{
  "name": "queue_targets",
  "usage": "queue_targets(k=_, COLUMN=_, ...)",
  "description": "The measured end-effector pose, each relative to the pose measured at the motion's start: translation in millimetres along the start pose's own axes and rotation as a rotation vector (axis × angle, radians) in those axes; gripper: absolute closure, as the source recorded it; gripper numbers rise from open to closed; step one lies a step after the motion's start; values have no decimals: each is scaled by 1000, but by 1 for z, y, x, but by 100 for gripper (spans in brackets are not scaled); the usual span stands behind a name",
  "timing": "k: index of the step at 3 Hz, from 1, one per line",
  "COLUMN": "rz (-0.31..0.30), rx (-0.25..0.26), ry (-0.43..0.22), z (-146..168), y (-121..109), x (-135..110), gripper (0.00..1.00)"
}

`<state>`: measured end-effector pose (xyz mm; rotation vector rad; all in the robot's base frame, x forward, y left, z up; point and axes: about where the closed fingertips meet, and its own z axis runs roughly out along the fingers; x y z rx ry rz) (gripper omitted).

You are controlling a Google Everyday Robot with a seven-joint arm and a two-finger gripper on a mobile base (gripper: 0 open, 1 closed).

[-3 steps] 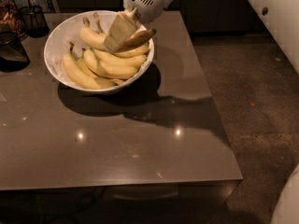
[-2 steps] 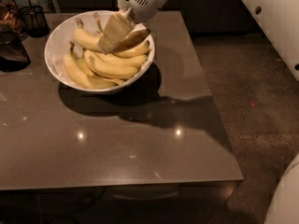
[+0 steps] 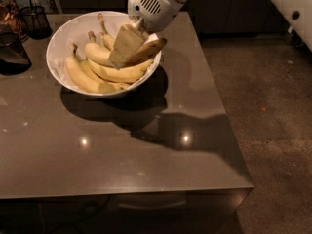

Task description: Pick banana from white bowl

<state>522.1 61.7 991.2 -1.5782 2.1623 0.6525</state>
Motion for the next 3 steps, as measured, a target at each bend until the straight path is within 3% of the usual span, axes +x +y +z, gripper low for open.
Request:
queue_targets(k=2, rz=68, rx=-1, ry=14, z=-11, y=49, x=23, gripper=100)
queue_targets(k=3, rz=102, rx=5, ry=35, z=-16, y=58, x=35, gripper=100)
